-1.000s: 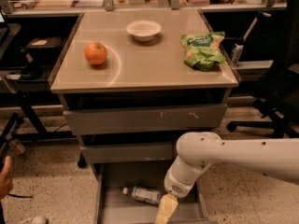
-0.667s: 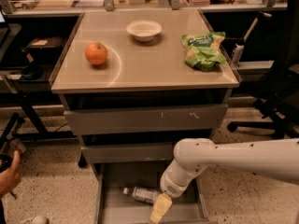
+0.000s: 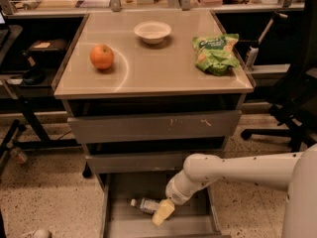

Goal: Pick blue plastic bottle from bottom drawer and place on counter

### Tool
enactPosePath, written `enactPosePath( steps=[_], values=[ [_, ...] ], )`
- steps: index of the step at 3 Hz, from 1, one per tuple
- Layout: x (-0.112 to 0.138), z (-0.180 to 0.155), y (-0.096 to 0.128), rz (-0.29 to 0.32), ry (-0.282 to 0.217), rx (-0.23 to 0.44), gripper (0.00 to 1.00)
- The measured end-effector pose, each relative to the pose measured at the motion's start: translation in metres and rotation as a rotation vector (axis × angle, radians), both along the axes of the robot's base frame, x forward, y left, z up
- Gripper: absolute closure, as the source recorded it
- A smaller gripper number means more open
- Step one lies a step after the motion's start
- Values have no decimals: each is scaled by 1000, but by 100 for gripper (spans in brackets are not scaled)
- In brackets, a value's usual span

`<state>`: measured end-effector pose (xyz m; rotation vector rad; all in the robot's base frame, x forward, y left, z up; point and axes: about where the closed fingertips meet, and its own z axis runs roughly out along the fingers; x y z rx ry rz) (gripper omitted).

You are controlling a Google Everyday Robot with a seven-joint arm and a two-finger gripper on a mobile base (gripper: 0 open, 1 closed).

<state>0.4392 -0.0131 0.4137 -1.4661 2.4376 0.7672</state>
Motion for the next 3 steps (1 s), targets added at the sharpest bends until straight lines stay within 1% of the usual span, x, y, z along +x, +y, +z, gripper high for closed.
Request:
enactPosePath(
  steps=[1,2,3],
  values=[
    [0,0,0,0,0,0,0],
    [0,-21,12,-15,17,26,0],
    [15,-63,21,-63,24,62,0]
  ],
)
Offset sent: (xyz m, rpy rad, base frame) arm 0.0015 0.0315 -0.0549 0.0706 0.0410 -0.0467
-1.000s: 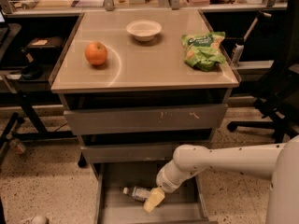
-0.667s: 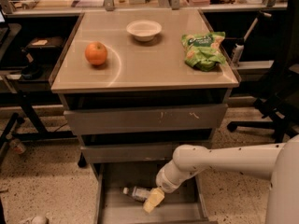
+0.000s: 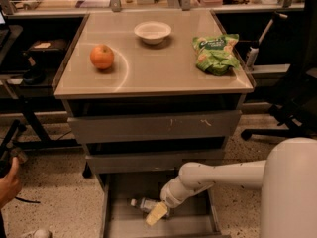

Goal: Pick blue plastic bottle from bottom drawer and place on counter

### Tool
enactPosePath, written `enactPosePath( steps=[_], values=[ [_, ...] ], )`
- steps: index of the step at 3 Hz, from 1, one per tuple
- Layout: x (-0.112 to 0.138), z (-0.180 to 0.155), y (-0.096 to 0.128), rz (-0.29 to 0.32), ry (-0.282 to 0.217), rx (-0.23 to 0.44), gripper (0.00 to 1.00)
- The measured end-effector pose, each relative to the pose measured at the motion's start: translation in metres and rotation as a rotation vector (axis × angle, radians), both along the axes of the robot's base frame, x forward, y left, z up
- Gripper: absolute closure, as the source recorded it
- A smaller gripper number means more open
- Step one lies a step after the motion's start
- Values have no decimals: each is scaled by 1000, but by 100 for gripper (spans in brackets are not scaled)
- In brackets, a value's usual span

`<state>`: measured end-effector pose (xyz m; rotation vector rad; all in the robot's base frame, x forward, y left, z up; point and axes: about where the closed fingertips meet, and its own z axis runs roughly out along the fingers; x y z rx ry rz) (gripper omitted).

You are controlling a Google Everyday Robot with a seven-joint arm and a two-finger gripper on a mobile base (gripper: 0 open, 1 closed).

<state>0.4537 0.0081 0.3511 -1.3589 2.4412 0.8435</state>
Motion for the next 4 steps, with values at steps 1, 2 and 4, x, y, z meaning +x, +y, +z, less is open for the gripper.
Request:
enactPosePath(
  steps=[1,2,4],
  values=[
    [12,-40,2,-34,7,22,0],
    [23,-78,8,-52,19,54,0],
    [31,-95,16,-45,-8,63,0]
  ],
)
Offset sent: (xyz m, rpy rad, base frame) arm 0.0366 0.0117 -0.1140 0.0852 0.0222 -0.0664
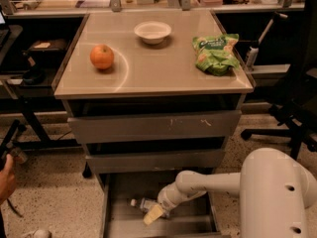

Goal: Pick blue plastic bottle from bottom drawer and place on counter

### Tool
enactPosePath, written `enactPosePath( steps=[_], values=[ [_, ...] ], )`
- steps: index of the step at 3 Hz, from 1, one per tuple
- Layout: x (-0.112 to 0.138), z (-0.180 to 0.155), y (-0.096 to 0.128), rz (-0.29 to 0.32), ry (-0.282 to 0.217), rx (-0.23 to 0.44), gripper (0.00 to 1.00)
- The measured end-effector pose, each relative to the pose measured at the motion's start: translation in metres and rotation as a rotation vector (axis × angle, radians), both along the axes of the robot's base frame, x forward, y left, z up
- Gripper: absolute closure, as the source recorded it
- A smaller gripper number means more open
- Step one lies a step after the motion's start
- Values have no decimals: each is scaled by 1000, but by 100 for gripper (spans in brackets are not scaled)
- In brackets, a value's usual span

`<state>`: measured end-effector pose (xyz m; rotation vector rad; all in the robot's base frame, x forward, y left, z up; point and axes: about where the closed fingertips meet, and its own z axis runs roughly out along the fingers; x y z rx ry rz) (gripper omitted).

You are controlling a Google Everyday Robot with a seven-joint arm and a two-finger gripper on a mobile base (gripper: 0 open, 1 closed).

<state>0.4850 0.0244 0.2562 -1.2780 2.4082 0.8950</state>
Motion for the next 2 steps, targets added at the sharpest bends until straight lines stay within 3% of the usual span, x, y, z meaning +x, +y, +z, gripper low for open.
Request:
enactPosePath(
  steps=[1,2],
  values=[
    [22,-10,2,8,-63,3,0],
    [31,-27,6,14,-88,2,0]
  ],
)
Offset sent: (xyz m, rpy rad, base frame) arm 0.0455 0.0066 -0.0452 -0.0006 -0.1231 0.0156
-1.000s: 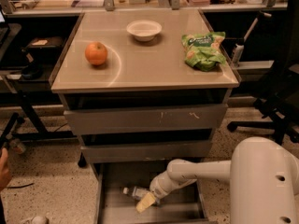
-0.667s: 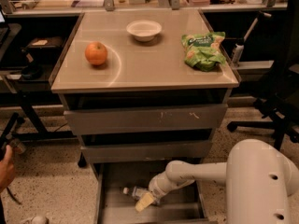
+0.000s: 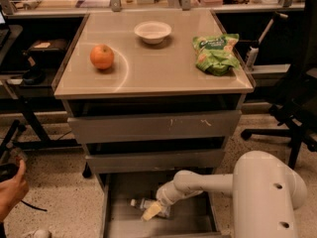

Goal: Pick blue plastic bottle from bottom drawer and place on counter

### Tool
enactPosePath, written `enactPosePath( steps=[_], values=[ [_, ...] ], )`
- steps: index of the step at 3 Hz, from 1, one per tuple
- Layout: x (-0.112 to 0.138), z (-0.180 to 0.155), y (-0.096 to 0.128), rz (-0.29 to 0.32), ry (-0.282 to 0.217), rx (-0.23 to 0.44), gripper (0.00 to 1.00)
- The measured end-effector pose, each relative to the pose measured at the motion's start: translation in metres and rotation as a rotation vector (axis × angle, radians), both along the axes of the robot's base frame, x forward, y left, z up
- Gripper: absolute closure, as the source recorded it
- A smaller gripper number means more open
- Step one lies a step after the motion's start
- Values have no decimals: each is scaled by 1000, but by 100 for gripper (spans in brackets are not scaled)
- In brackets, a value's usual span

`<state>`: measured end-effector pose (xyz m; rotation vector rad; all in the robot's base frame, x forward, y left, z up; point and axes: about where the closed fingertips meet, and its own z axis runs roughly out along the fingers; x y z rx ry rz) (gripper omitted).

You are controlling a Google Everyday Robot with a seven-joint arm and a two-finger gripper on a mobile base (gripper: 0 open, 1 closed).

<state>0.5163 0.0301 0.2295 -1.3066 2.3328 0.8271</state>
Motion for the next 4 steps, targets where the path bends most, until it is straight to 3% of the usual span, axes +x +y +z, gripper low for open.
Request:
enactPosePath(
  steps=[4],
  values=[
    [24,-61,-14,-56,-46,8,0]
  ],
)
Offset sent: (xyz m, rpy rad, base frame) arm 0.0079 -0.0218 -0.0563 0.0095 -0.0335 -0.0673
